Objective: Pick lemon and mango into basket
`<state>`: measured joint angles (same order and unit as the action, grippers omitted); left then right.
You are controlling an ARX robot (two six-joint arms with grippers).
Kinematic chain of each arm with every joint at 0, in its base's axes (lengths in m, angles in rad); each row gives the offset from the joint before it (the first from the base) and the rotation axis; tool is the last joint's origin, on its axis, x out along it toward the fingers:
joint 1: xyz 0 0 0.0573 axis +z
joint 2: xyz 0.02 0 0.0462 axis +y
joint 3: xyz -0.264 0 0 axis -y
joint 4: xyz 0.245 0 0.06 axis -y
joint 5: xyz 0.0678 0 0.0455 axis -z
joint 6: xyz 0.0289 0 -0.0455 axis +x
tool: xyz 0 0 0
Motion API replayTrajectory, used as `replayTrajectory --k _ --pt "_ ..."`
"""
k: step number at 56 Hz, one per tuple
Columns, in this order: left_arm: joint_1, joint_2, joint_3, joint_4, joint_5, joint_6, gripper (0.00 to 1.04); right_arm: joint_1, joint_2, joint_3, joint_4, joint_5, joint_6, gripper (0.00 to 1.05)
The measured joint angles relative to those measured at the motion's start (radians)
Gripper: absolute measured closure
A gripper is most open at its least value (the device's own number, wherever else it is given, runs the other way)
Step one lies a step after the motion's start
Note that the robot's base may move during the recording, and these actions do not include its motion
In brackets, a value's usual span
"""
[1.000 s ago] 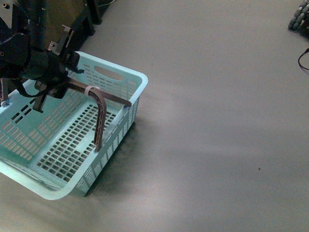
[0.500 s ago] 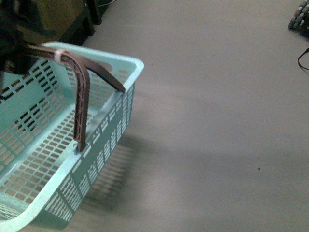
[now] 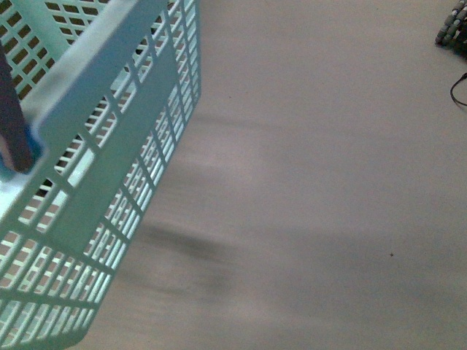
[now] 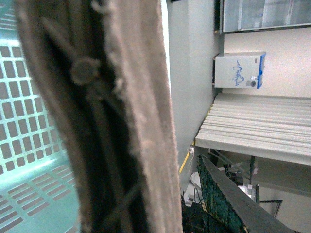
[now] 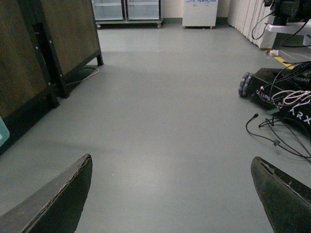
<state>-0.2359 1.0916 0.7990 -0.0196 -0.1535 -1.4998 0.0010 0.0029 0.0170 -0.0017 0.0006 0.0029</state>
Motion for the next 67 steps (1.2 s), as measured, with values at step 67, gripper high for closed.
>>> replayTrajectory --k 67 --pt "-0.003 0.002 0.001 0.000 0.003 0.002 0.77 0.000 0.000 0.000 0.000 0.000 0.000 0.09"
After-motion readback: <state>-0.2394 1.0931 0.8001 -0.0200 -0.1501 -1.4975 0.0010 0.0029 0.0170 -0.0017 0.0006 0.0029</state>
